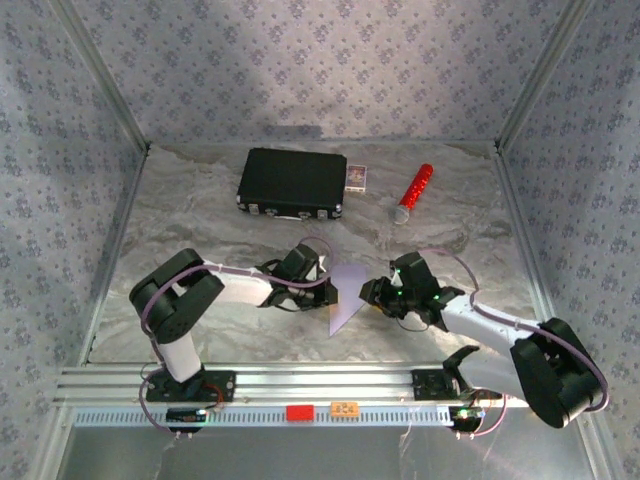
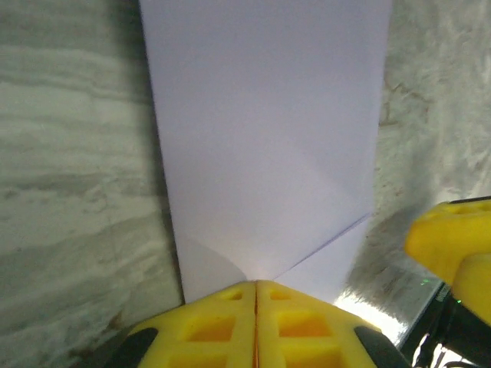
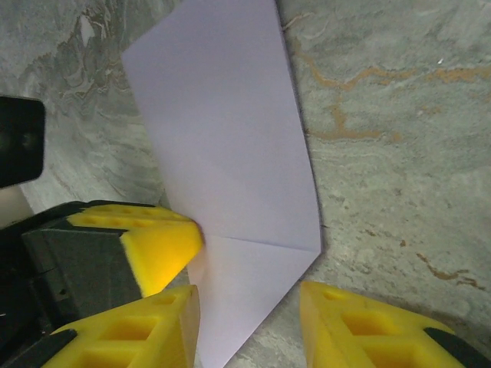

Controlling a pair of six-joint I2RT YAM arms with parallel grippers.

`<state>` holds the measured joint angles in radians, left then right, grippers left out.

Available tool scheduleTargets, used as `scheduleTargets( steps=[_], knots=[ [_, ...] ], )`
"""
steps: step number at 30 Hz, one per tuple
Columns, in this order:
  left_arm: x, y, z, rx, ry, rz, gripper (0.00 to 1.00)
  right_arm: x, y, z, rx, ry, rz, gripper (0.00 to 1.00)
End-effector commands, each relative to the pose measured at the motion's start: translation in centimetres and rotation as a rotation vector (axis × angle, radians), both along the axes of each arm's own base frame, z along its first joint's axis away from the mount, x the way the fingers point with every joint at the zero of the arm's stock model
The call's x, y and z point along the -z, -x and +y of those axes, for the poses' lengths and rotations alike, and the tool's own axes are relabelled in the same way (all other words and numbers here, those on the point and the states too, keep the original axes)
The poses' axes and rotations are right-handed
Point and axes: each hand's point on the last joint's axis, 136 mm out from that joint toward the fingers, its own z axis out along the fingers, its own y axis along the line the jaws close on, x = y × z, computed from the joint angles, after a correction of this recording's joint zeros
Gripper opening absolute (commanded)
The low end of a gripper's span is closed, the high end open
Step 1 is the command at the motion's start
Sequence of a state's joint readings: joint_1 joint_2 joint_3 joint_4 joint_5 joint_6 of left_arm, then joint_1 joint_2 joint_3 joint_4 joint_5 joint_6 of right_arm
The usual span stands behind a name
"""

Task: Fold a paper plane with a square sheet of paper (pick it up from the middle)
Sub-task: Perform the fifth fold on the wing at the bottom-center of the table.

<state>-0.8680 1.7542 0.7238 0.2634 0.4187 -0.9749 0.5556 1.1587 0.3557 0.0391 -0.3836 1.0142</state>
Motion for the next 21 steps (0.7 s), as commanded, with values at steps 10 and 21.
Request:
scheduleTargets(
  steps=[10, 21],
  knots=[
    [2.8, 0.7, 1.7, -0.051, -0.005, 0.050, 0.07, 0.8, -0.4, 1.8, -0.012, -0.033, 0.034, 0.44],
    [2.7, 0.6, 1.7, -0.045, -0.012, 0.043, 0.06, -0.1, -3.0, 1.5, 0.019, -0.069, -0.022, 0.42]
  ],
)
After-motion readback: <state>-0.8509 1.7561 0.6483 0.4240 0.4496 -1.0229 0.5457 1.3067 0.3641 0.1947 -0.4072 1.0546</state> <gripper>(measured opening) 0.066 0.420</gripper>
